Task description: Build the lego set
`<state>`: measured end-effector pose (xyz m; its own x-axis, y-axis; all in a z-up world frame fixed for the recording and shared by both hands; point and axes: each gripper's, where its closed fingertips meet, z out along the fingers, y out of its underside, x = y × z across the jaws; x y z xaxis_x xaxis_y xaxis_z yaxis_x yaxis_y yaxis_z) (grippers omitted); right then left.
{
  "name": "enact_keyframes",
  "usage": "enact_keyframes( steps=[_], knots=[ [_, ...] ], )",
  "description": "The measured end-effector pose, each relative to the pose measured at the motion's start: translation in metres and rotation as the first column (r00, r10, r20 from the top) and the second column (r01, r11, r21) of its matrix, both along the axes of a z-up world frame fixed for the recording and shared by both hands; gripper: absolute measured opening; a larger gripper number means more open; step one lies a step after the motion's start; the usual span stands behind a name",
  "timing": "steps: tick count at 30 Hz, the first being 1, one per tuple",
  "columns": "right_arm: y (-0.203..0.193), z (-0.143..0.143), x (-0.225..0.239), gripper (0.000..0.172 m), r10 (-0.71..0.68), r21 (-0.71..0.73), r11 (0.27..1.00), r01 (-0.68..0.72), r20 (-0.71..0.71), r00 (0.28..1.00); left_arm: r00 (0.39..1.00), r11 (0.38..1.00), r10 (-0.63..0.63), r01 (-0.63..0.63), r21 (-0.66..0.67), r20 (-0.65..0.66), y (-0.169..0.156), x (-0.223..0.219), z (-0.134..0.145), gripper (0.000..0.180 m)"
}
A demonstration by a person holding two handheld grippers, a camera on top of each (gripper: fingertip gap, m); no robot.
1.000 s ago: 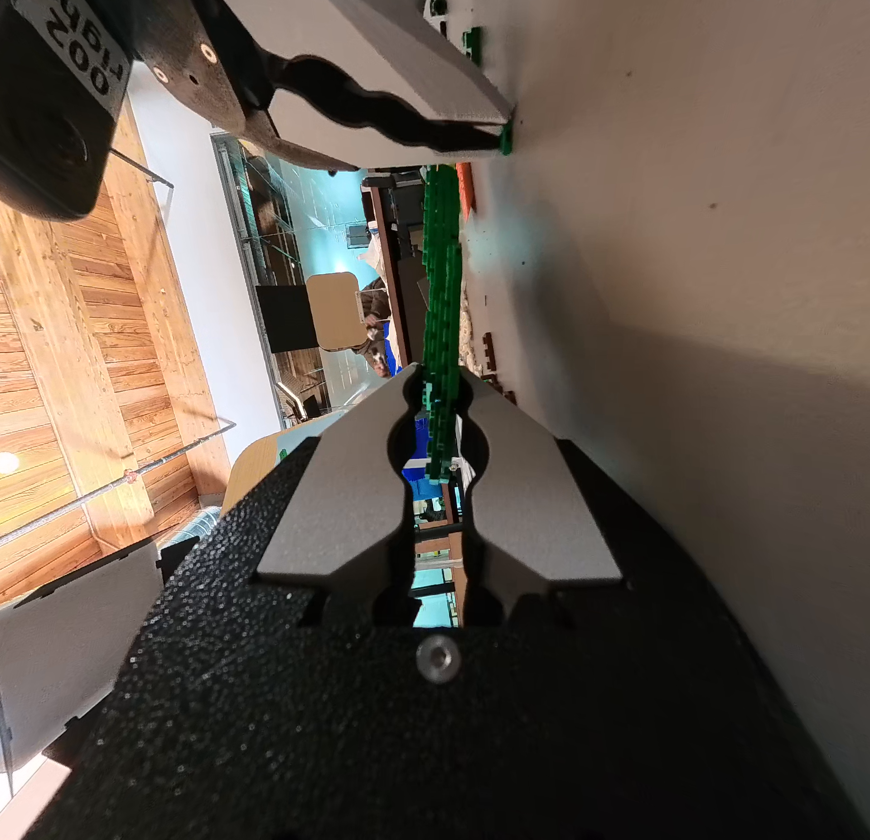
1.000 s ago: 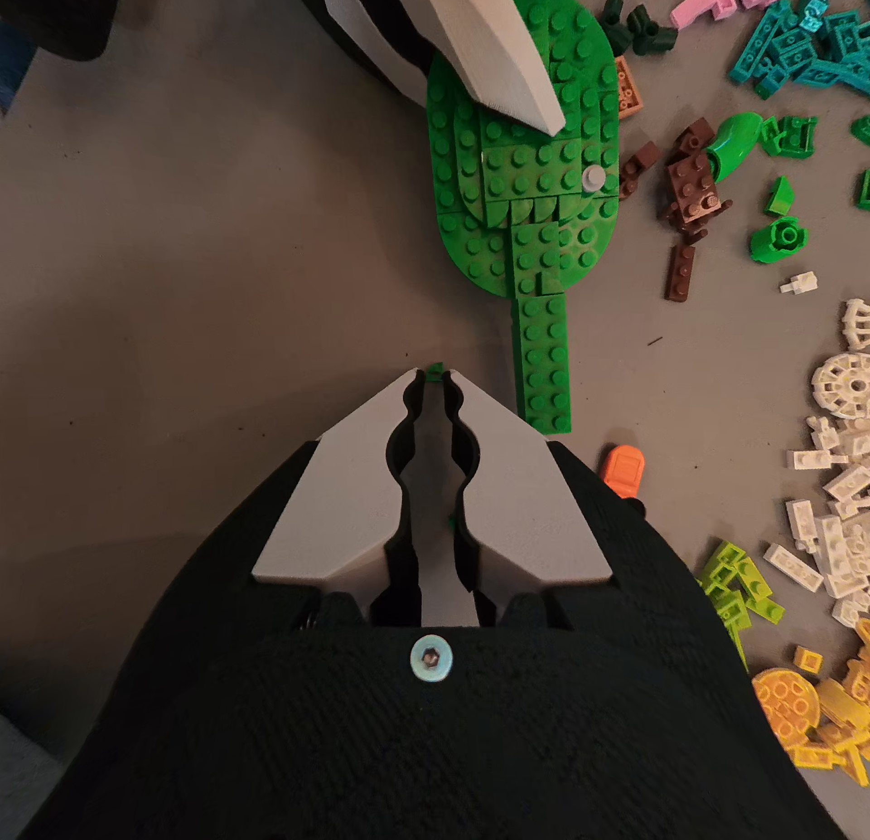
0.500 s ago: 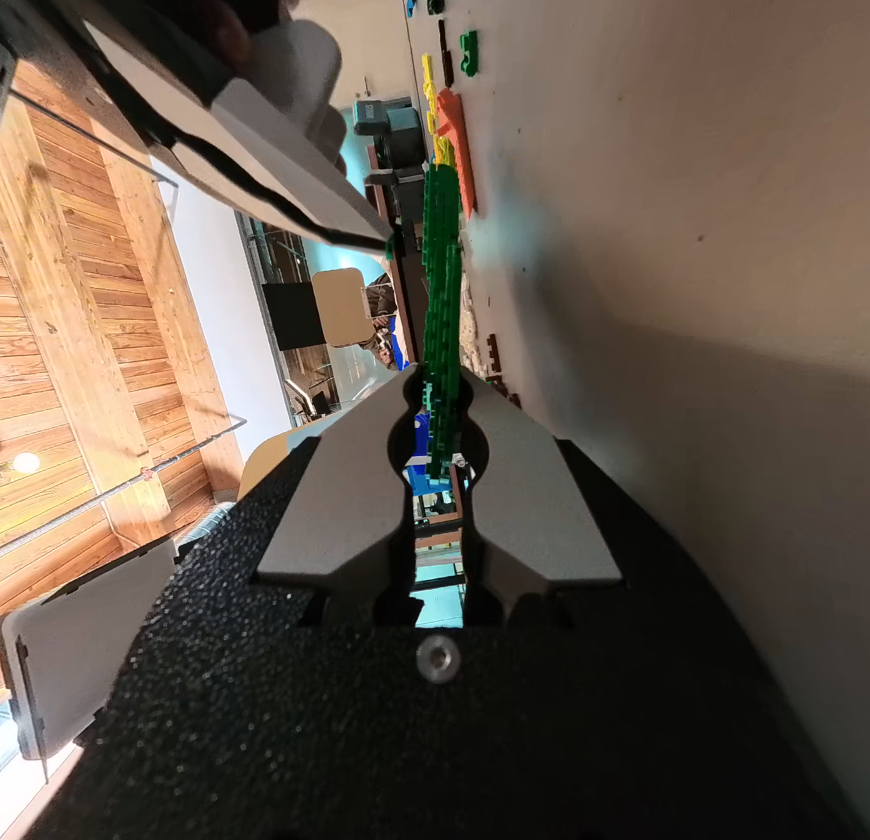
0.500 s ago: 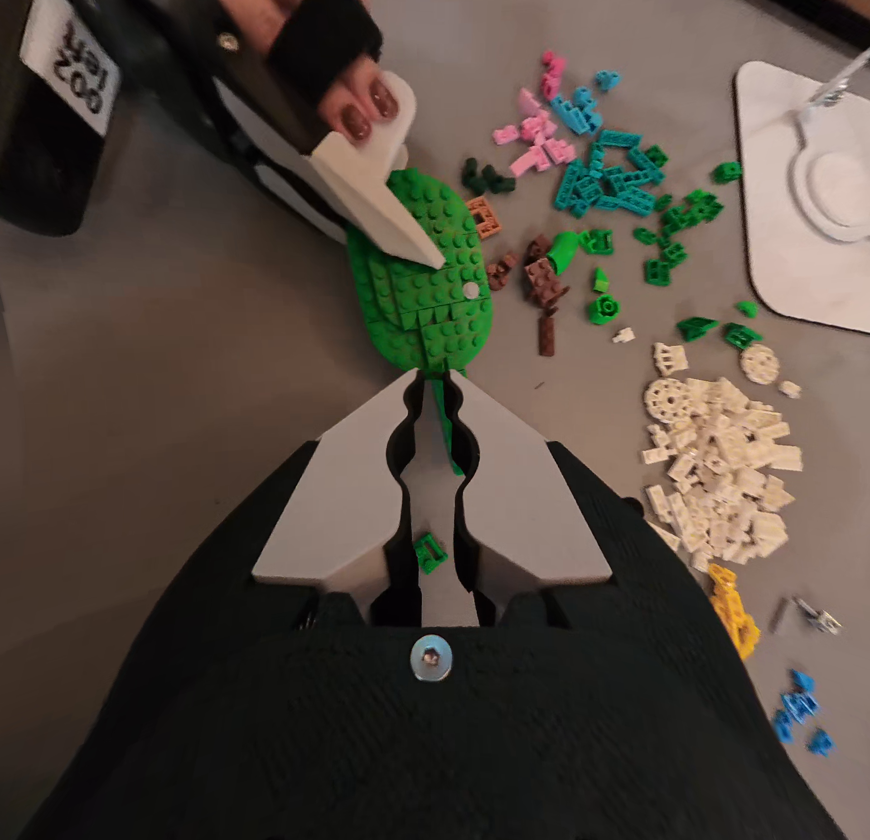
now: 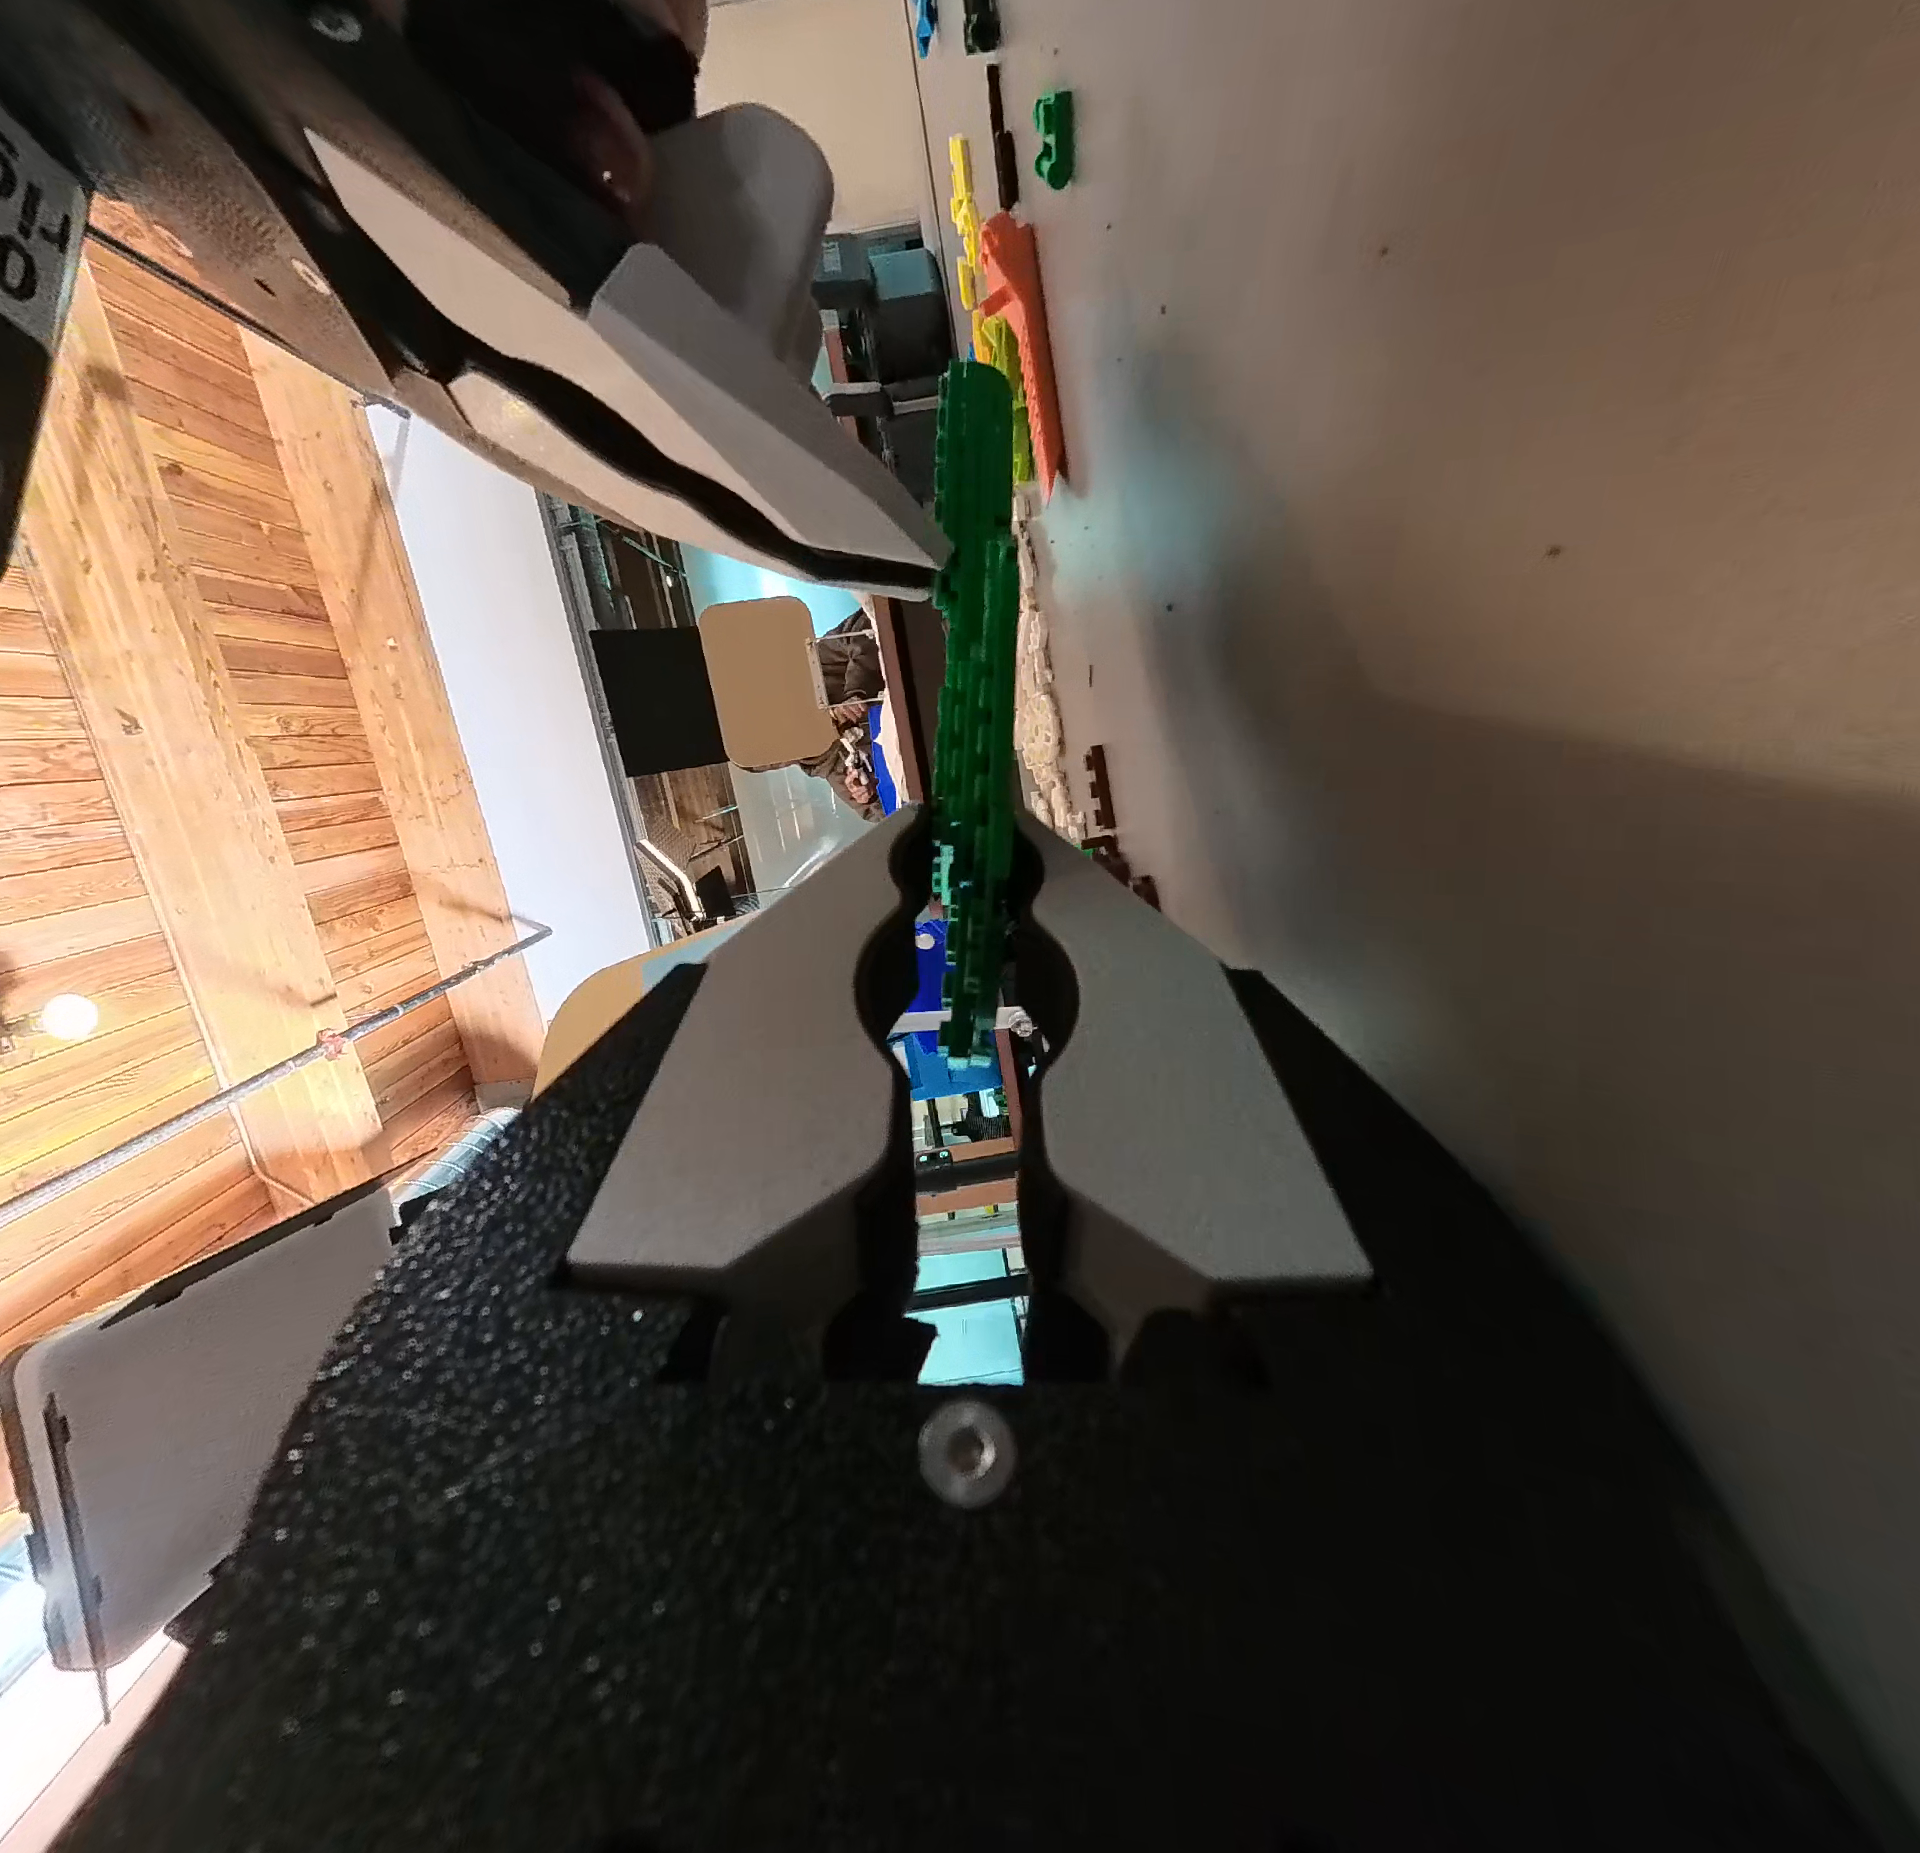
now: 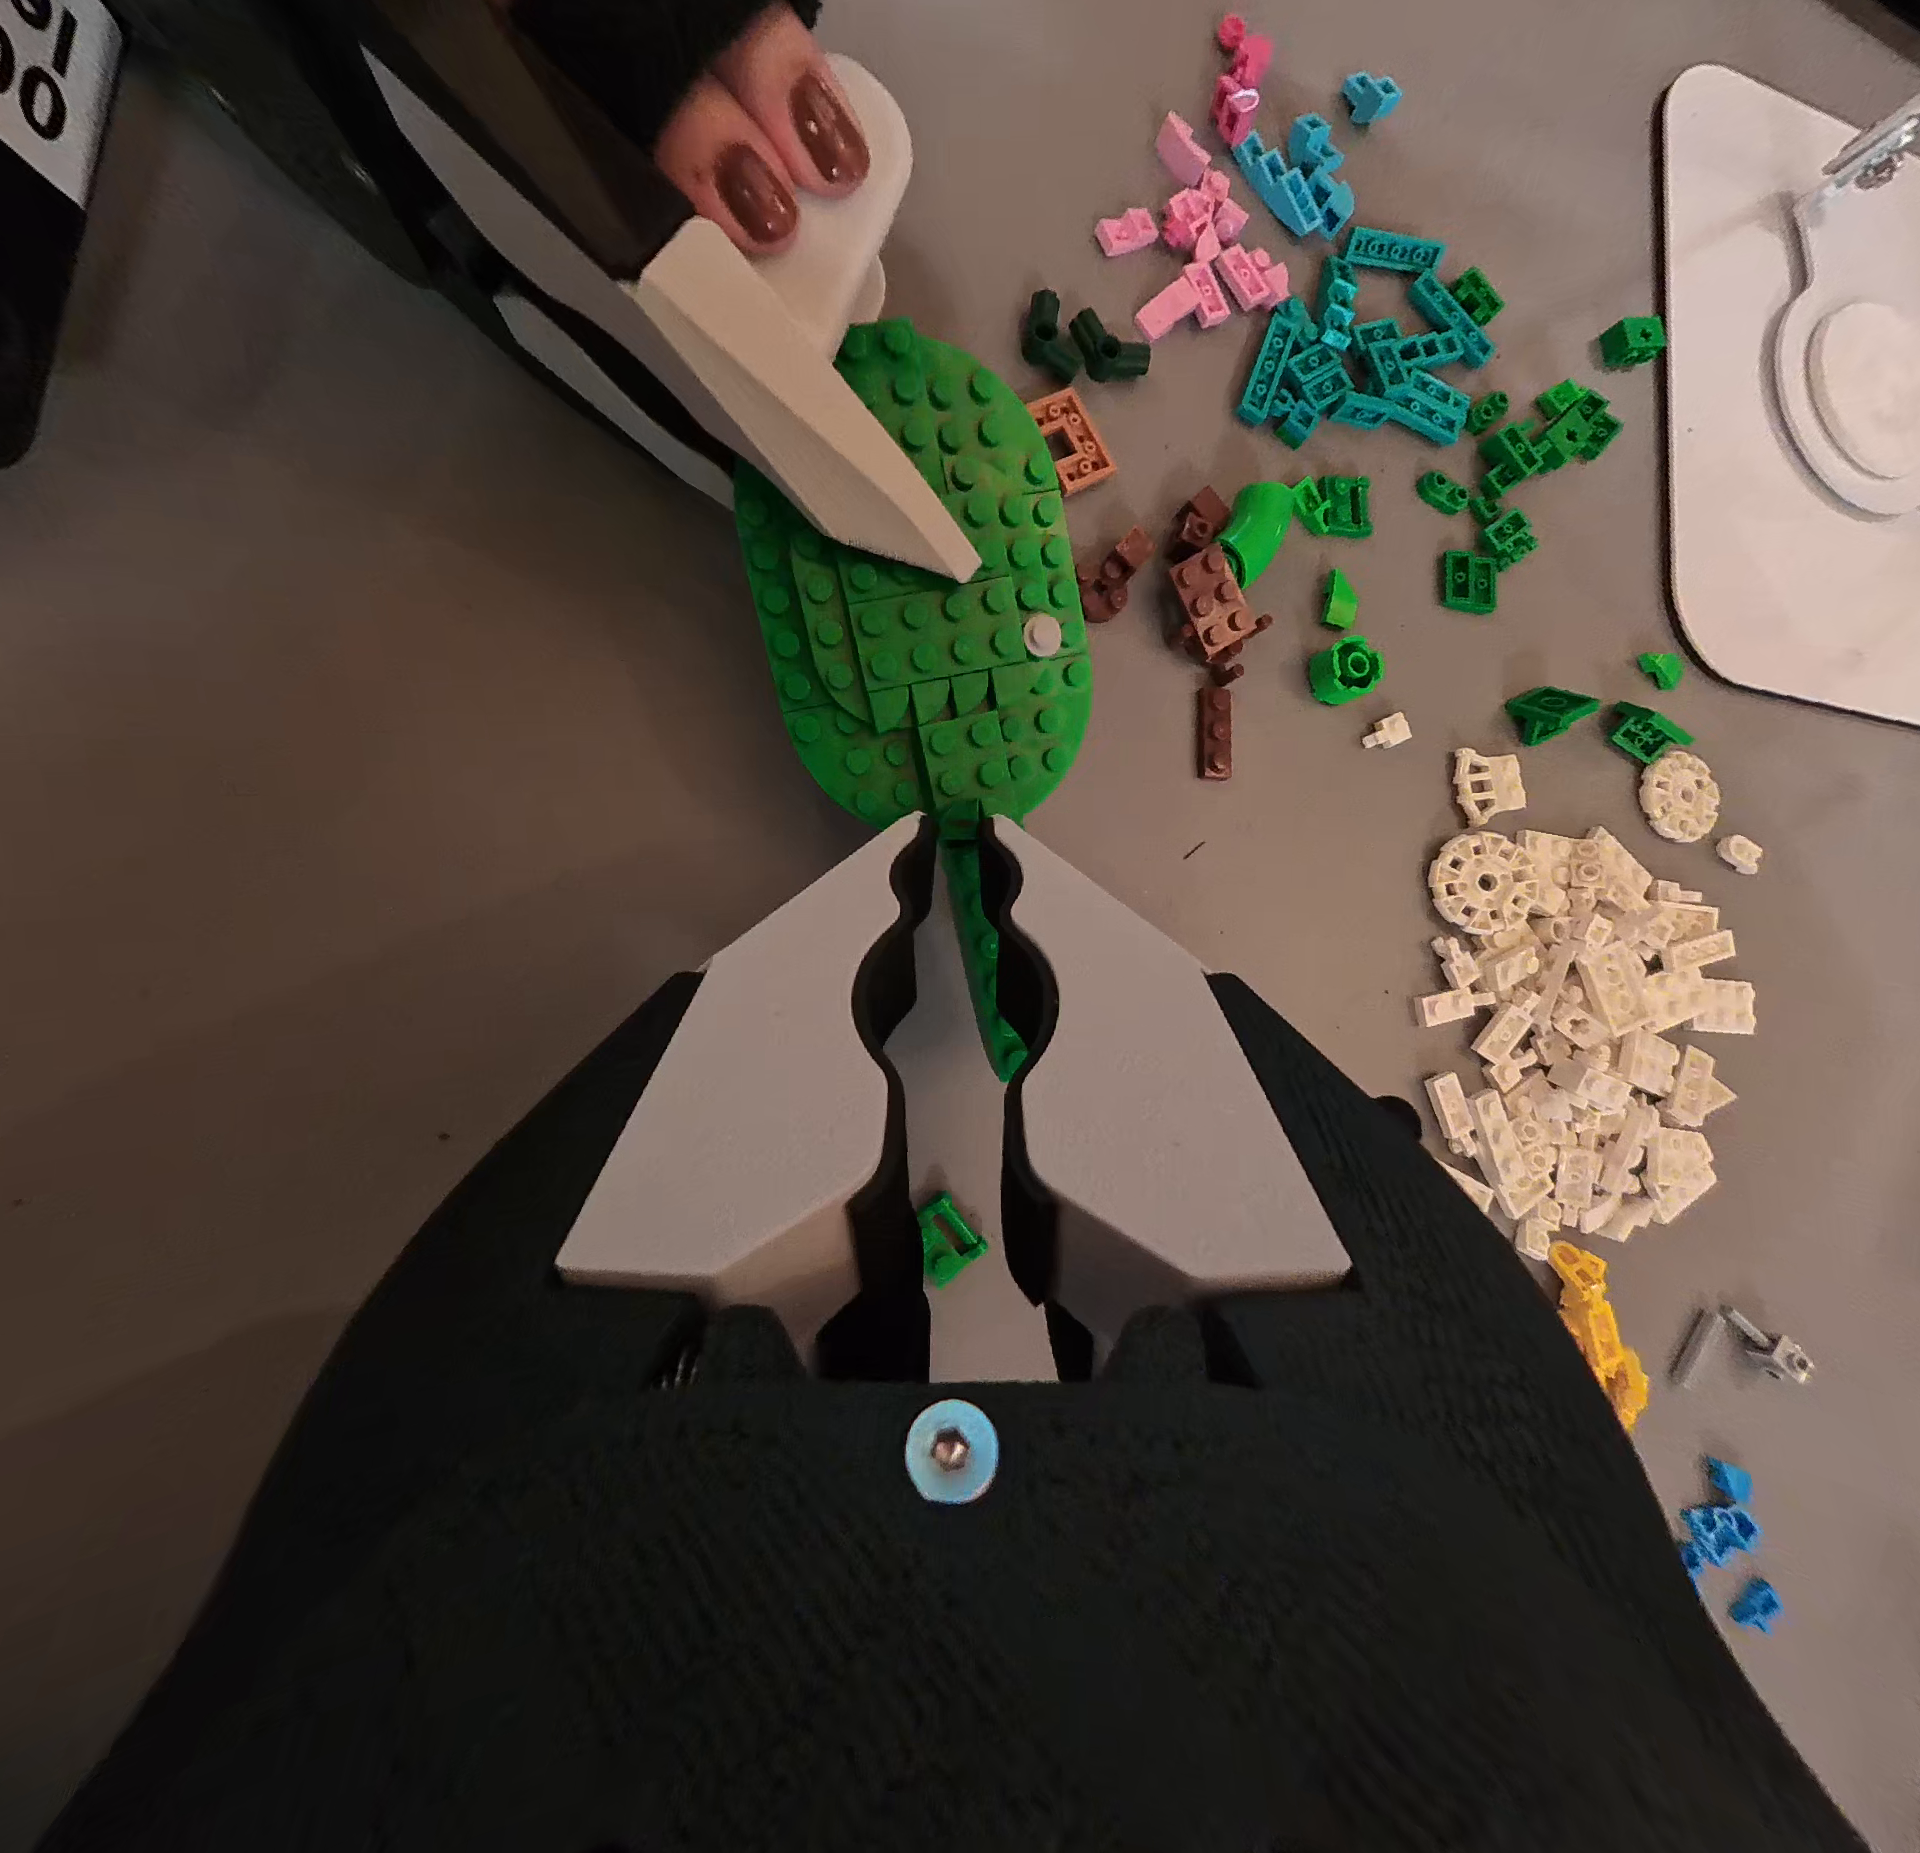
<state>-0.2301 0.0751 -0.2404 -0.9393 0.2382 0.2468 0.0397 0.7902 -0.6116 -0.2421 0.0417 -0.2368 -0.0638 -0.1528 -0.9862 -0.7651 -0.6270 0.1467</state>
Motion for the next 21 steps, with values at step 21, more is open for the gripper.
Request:
enact_keyframes(
  steps=[21],
  knots=[
    [0.0014,-0.001,-0.0011,0.01,0.016,0.045,0.999,-0.014,-0.047,0.999,1.0,1.0,-0.006,0.006,-0.004,0.012,0.0005,0.0005,-0.0017,0.009]
  ],
)
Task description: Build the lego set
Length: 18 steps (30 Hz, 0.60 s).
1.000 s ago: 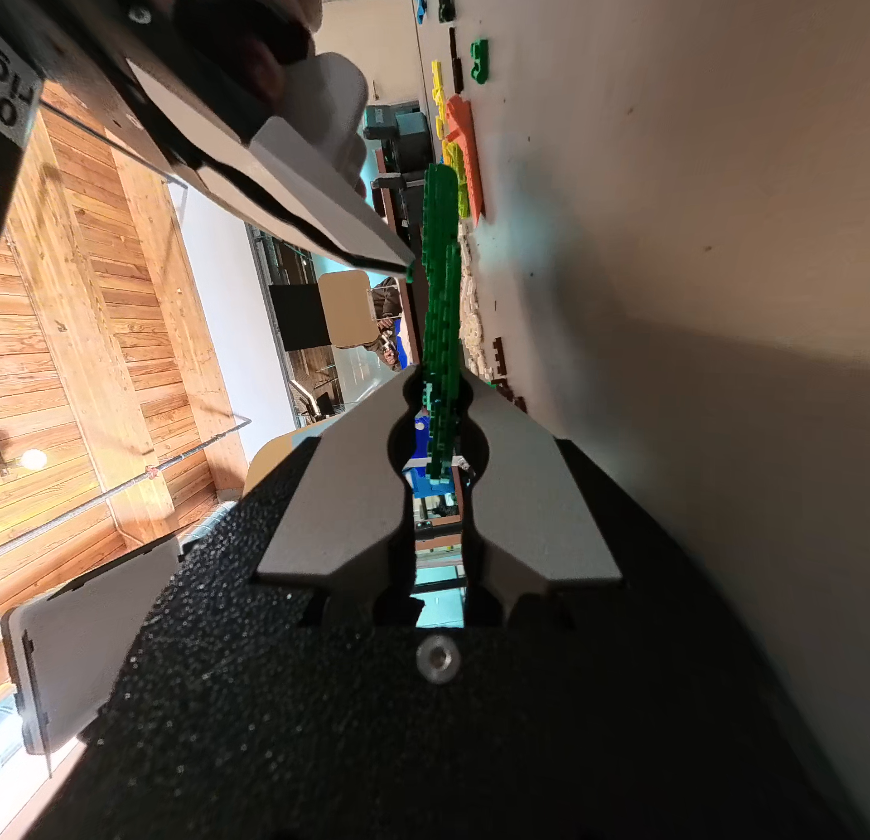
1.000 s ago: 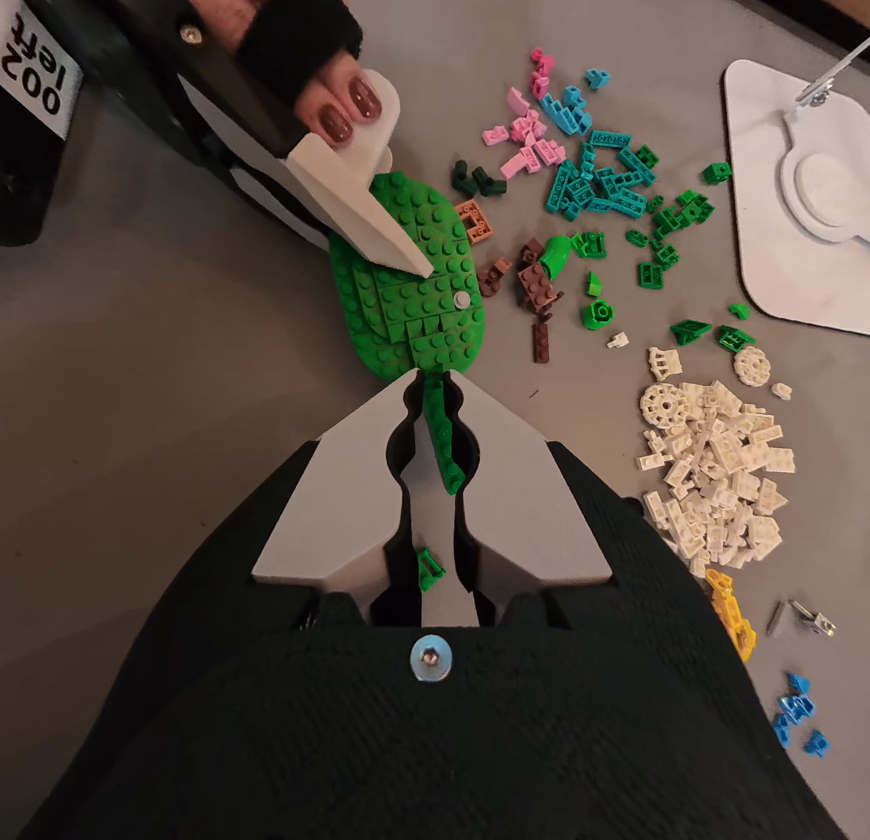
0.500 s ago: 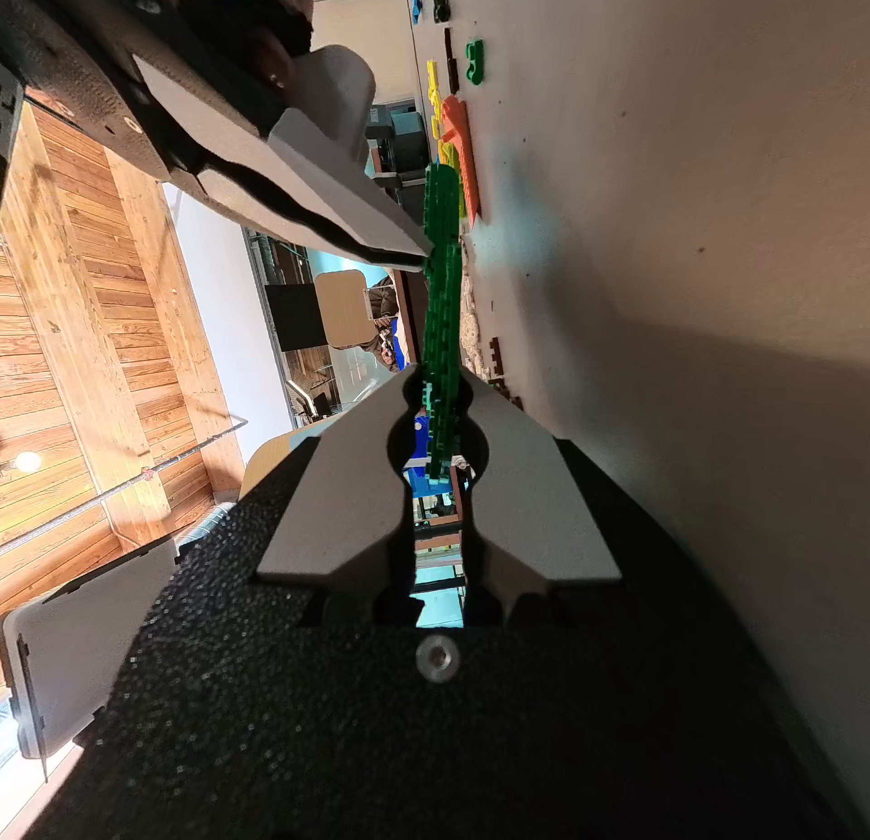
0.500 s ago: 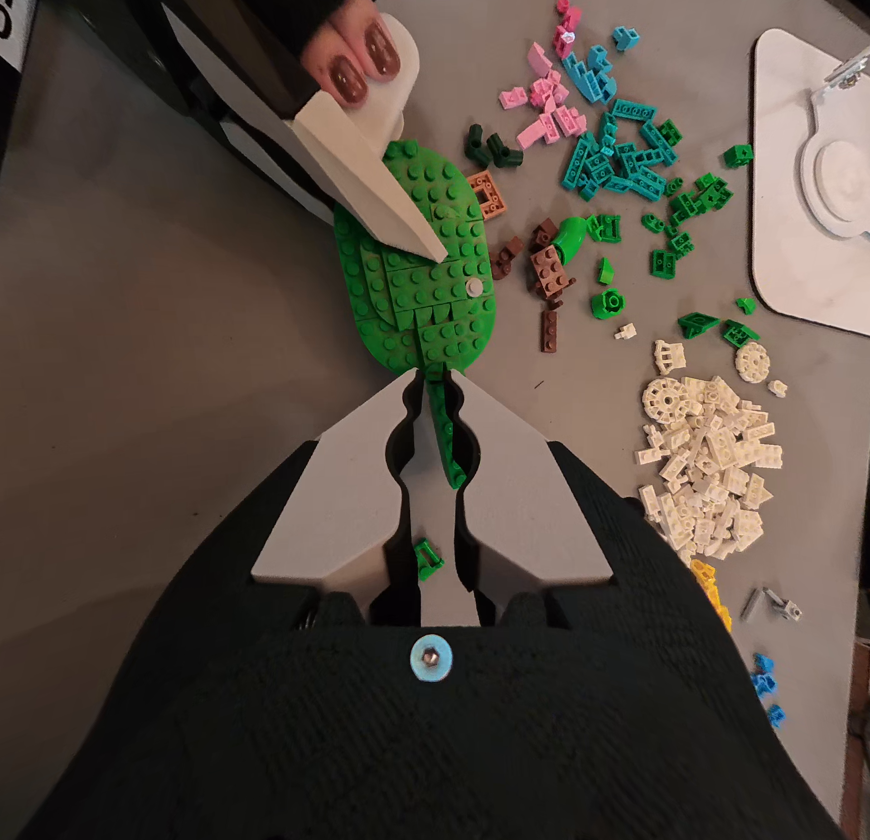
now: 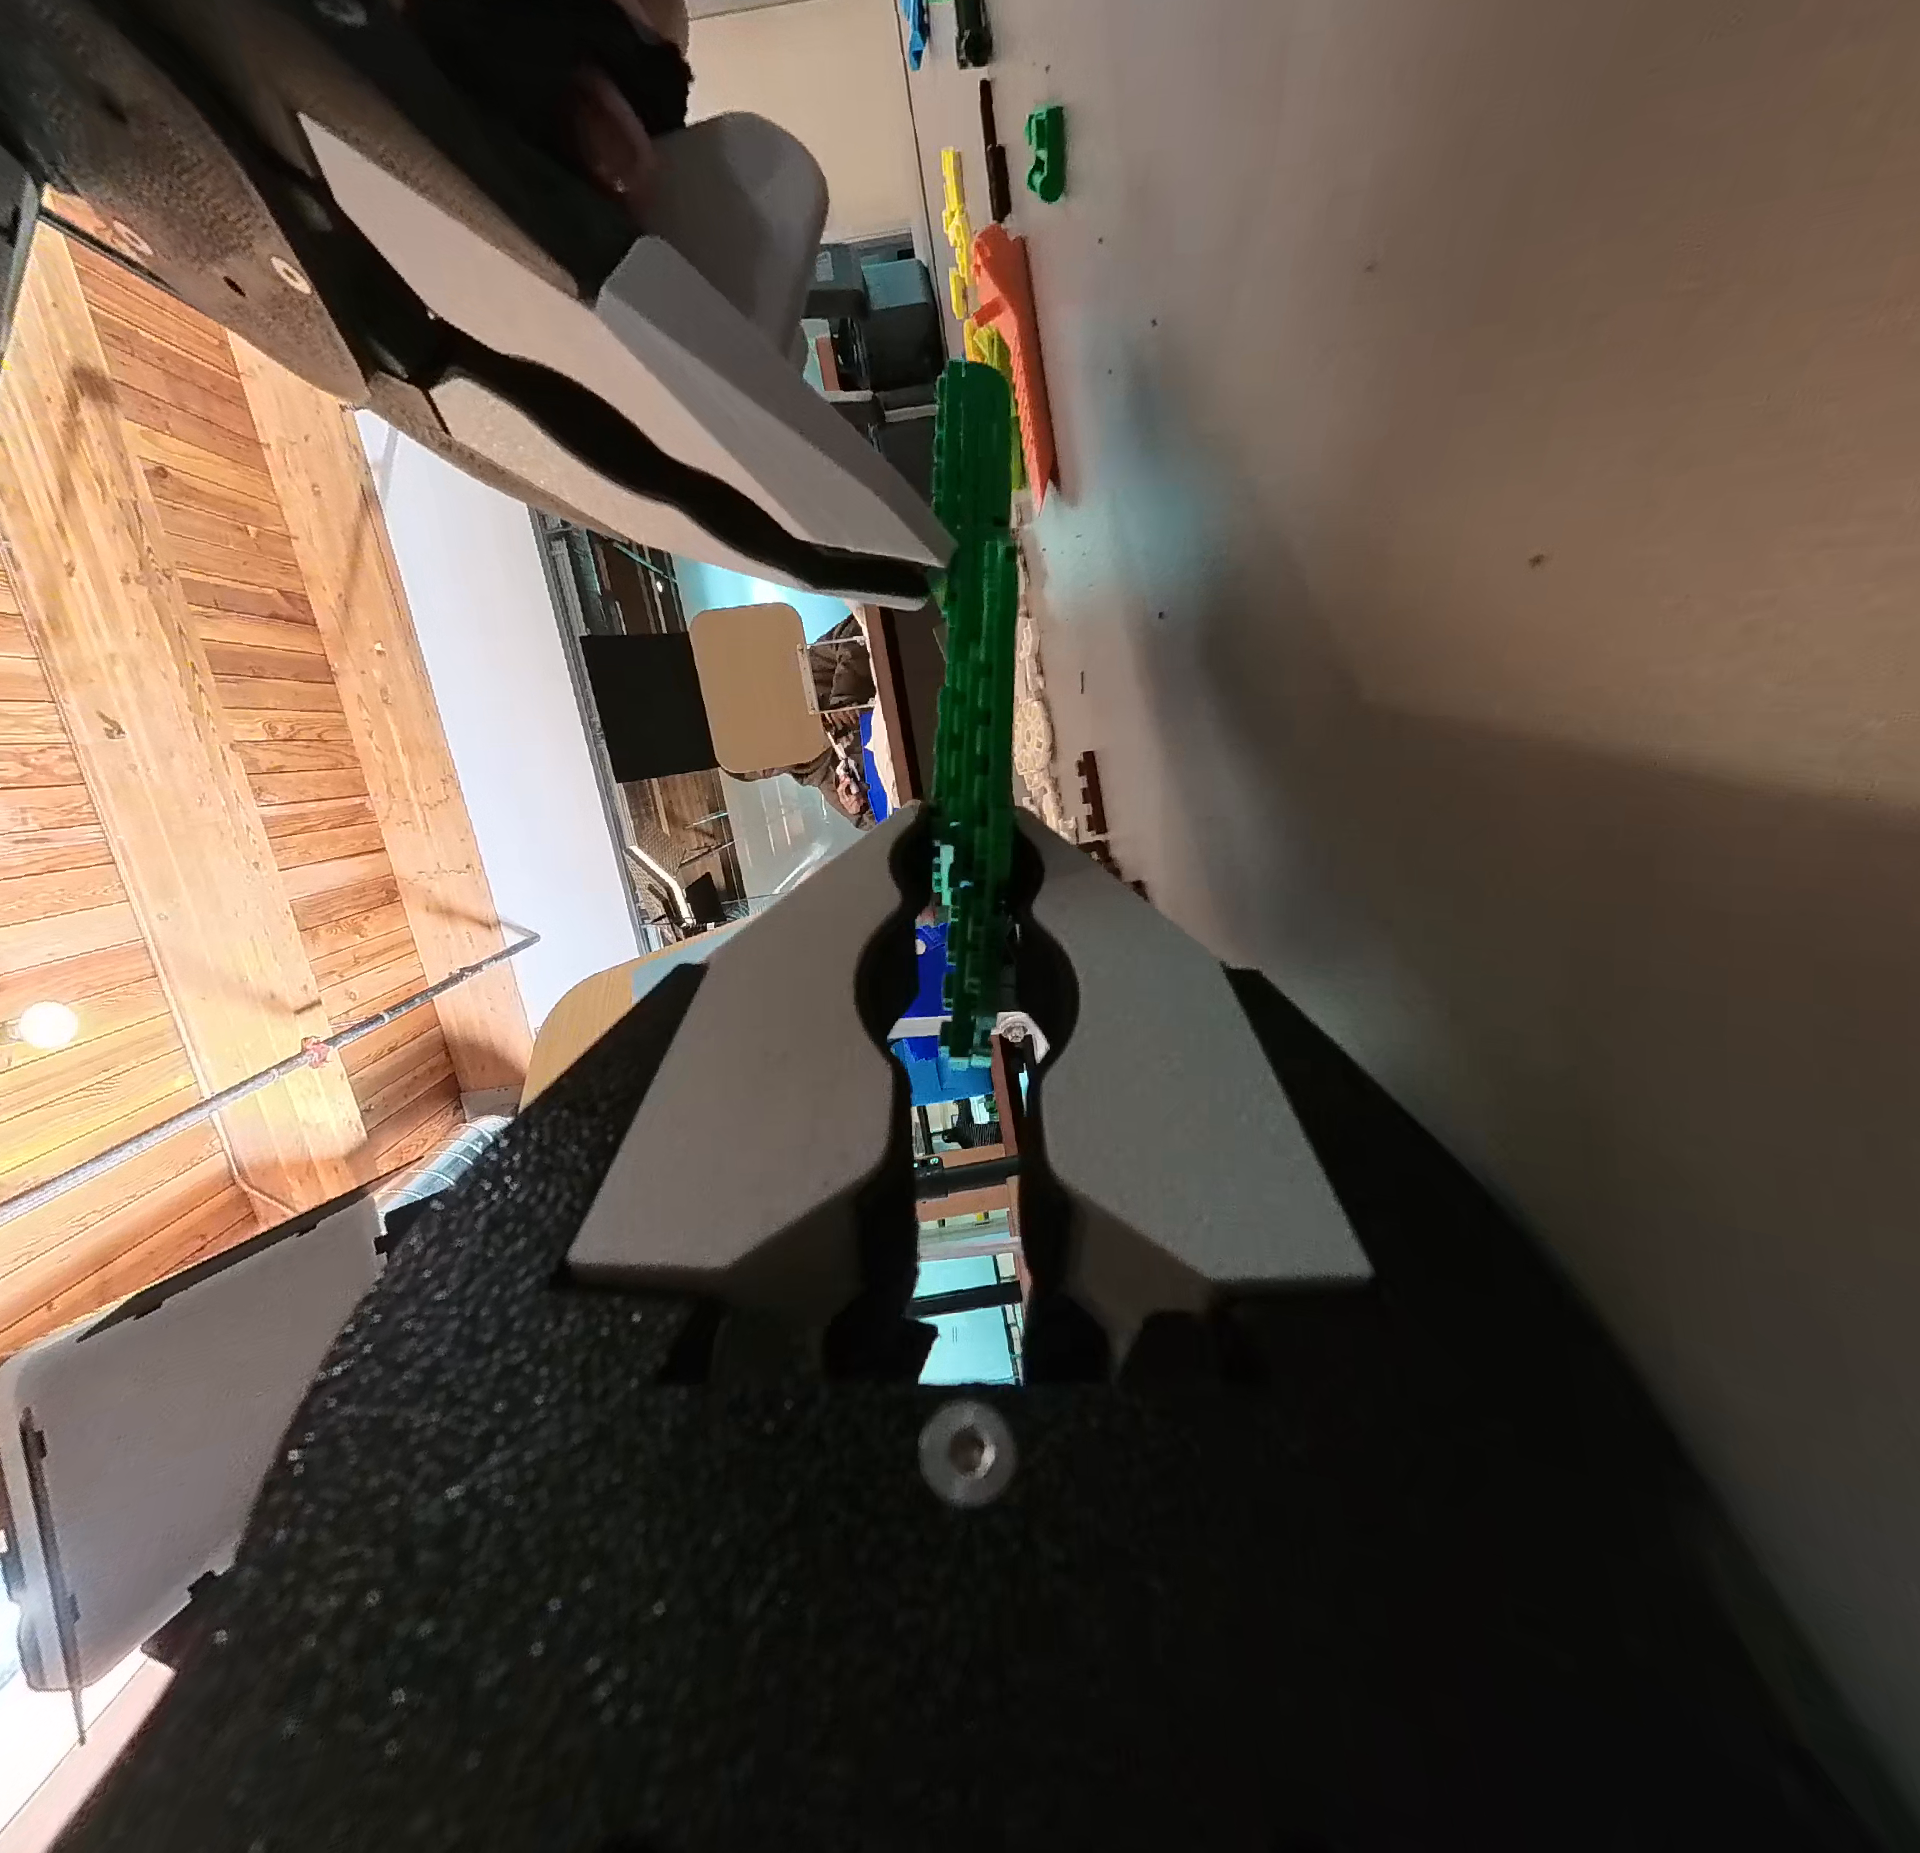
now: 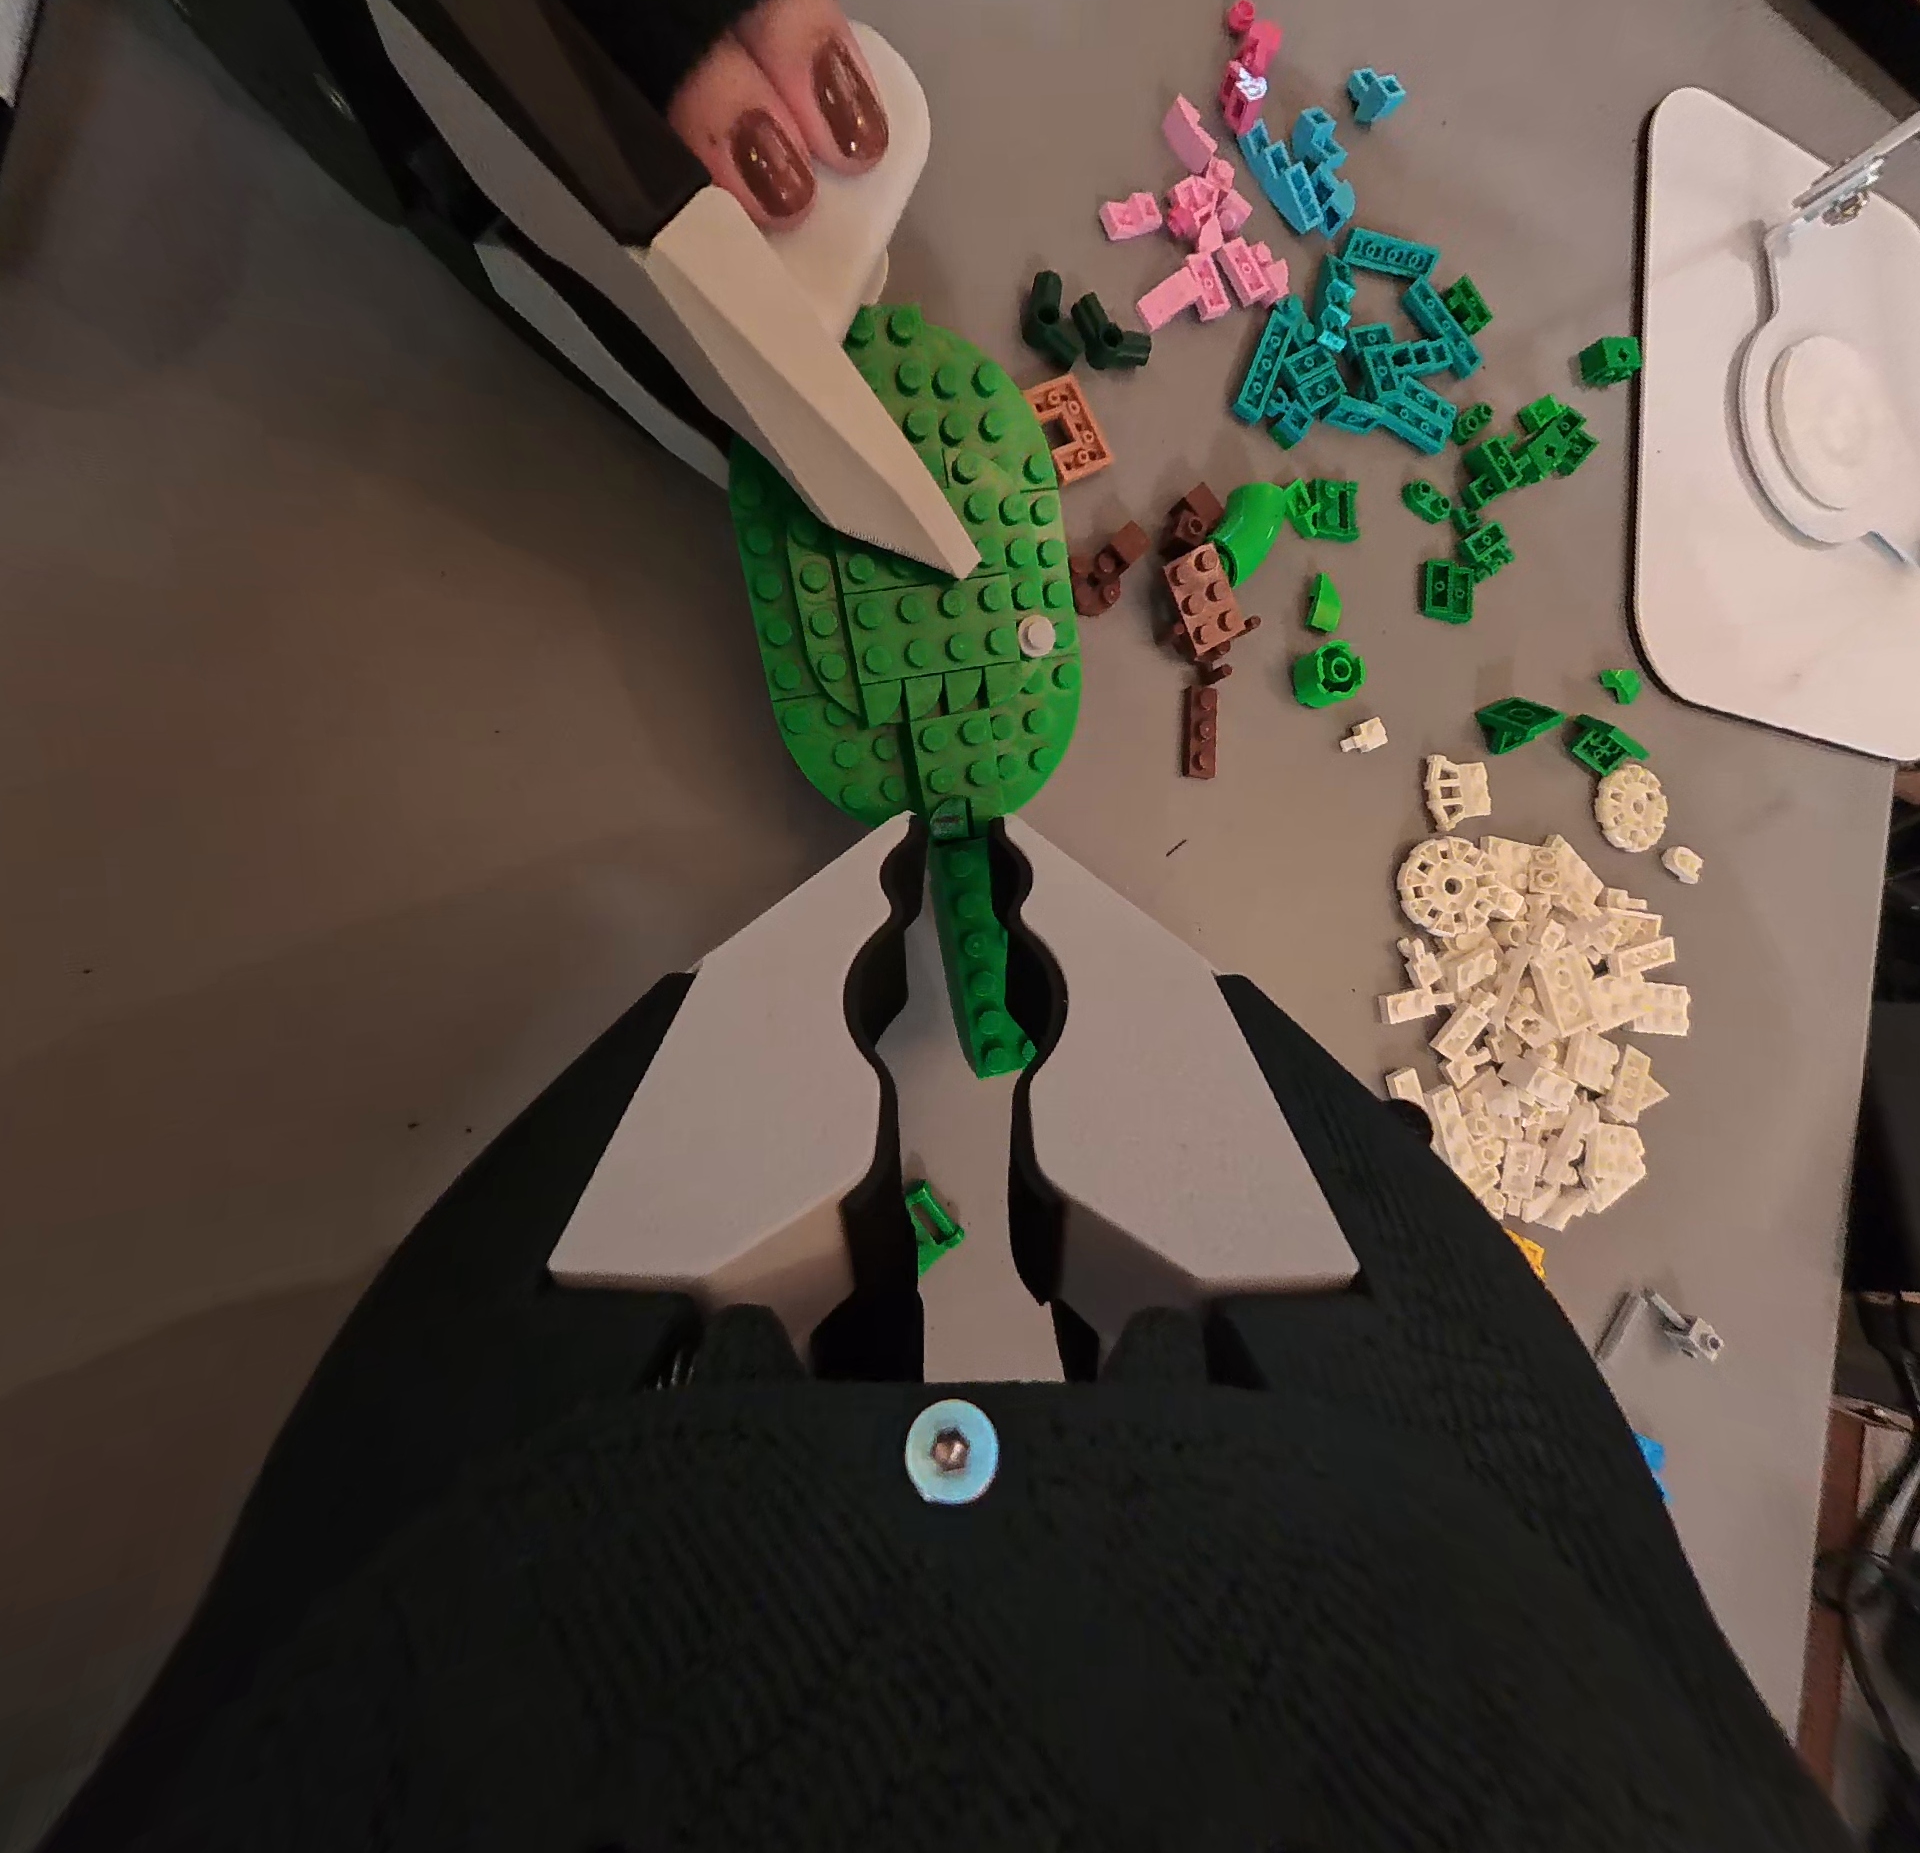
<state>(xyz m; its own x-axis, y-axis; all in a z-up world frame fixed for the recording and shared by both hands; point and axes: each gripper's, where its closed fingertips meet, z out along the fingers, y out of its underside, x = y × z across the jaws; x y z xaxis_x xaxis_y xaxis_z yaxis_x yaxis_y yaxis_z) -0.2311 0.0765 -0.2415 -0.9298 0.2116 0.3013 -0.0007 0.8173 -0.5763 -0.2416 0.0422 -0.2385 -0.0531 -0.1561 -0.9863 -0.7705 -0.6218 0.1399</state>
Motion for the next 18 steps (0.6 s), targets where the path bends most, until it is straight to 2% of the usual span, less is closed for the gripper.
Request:
enact_keyframes(
  steps=[7,8,10,11,12,15,18],
  knots=[
    [0.002,0.003,-0.001,0.014,0.003,0.008,1.0,-0.003,-0.024,1.0,1.0,1.0,0.005,-0.005,0.005,0.013,0.0,-0.001,0.0,0.009],
    [0.003,0.004,-0.002,0.019,0.0,0.016,1.0,0.001,-0.044,0.999,1.0,1.0,0.007,-0.007,0.008,0.019,-0.001,-0.002,0.0,0.009],
    [0.004,0.014,-0.009,0.06,-0.031,0.012,0.999,0.033,-0.136,0.99,0.999,1.0,0.011,-0.011,0.017,0.04,-0.001,-0.003,0.0,0.009],
    [0.003,0.018,-0.011,0.07,-0.028,0.016,0.999,0.032,-0.197,0.98,0.999,1.0,0.011,-0.012,0.025,0.048,-0.002,-0.003,0.001,0.009],
    [0.001,0.021,-0.011,0.08,-0.002,0.029,1.0,0.011,-0.282,0.959,0.998,0.999,0.011,-0.013,0.033,0.057,-0.002,-0.003,0.001,0.009],
    [-0.004,0.019,-0.011,0.08,0.083,0.124,0.992,-0.019,-0.538,0.839,0.997,0.999,0.01,-0.014,0.044,0.076,-0.001,-0.004,0.002,0.01],
    [-0.004,0.007,-0.008,0.059,0.16,0.208,0.978,-0.019,-0.69,0.706,0.996,0.999,0.016,-0.02,0.049,0.09,-0.002,-0.004,0.002,0.009]
  ],
)
